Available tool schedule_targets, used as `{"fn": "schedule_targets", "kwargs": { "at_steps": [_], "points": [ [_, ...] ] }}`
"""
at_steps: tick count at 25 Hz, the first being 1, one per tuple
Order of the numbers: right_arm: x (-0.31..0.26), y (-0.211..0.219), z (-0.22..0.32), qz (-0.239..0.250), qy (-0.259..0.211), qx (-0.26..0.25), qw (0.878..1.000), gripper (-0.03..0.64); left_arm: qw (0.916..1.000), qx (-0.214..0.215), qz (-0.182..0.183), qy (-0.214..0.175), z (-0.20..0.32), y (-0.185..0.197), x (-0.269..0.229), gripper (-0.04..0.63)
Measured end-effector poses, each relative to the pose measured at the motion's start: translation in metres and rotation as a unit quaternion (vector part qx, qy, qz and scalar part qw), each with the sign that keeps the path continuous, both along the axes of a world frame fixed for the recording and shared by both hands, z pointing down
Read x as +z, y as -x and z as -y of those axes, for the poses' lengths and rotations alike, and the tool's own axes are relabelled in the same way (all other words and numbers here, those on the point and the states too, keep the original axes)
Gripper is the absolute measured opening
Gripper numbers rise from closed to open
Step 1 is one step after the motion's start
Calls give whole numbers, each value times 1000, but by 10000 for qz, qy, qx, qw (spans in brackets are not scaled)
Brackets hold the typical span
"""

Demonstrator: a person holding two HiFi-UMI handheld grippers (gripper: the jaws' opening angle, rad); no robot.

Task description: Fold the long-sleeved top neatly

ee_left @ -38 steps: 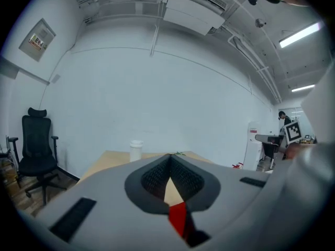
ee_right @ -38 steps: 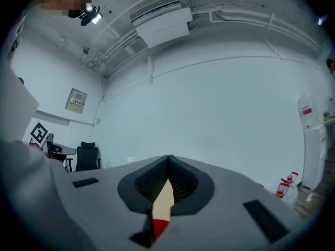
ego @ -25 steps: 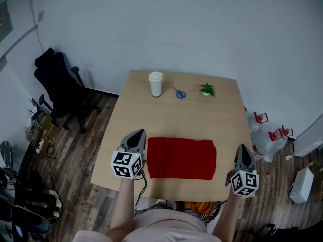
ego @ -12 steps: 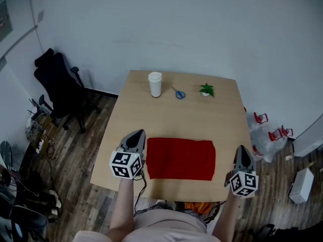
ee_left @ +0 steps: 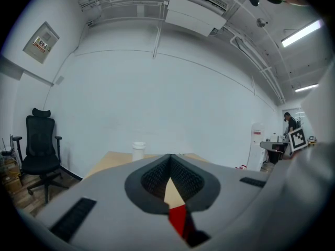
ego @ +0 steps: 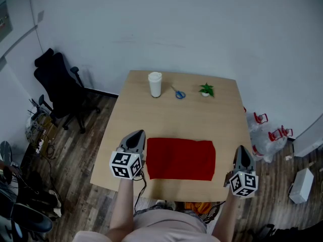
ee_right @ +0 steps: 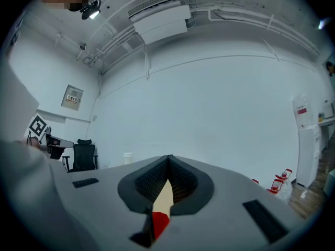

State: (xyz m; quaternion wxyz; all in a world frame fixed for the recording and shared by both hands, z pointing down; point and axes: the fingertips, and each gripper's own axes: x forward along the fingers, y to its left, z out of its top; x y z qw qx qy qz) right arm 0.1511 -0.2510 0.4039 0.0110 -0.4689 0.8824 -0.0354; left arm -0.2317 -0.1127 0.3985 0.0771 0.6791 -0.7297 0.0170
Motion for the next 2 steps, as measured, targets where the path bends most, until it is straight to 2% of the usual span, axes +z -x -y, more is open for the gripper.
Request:
{"fn": "schedule_targets", "kwargs": {
  "at_steps": [2],
  "points": [
    [0,1,1,-8,8,5,10000,8,10000,2,-7,8,1,1,0,2]
  ]
}}
